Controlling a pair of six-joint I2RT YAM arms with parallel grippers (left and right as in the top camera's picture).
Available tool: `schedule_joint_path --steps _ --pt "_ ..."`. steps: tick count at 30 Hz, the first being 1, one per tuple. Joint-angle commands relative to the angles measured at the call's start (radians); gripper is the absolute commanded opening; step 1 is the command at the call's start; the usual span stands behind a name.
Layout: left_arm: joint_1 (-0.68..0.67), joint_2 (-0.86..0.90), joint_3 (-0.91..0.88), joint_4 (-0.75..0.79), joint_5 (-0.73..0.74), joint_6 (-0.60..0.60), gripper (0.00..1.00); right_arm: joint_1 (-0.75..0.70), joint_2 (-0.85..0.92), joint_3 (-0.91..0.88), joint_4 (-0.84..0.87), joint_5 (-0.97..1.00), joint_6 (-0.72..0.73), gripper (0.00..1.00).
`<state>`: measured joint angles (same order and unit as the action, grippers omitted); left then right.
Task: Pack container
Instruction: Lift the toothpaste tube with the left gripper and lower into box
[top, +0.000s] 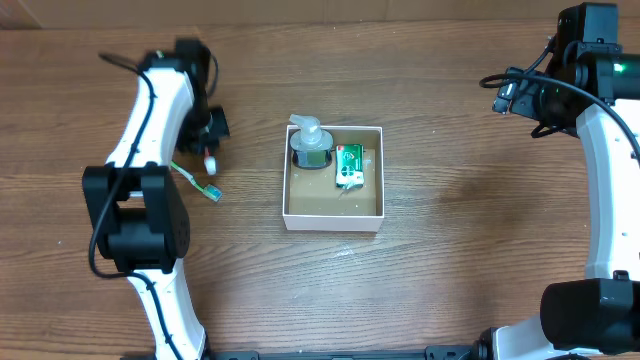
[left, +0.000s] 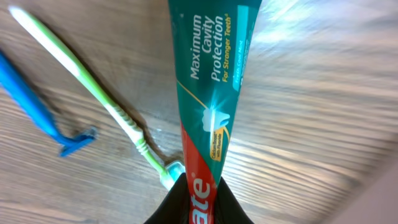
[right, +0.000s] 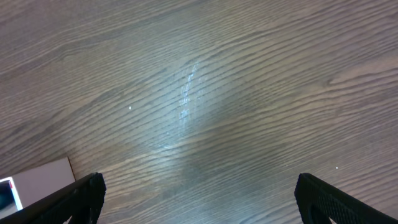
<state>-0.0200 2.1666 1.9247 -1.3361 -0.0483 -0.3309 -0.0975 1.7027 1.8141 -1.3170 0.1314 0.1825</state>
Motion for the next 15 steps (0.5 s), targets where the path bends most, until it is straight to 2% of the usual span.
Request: schedule_joint_path --steps 1,8,15 --pt "-0.013 -0.024 0.235 -0.117 0.106 0.073 0.09 -0.005 -0.019 0.023 0.005 0.006 -0.001 1.00" --pt "-0.109 -0.034 0.505 -0.293 0.204 0.208 0.04 -0.005 -0.019 0.023 0.006 0.006 -0.001 1.00" --pt "-0.310 -0.068 0.562 -0.354 0.206 0.359 0.04 -0.005 -0.019 0.023 0.006 0.006 -0.001 1.00"
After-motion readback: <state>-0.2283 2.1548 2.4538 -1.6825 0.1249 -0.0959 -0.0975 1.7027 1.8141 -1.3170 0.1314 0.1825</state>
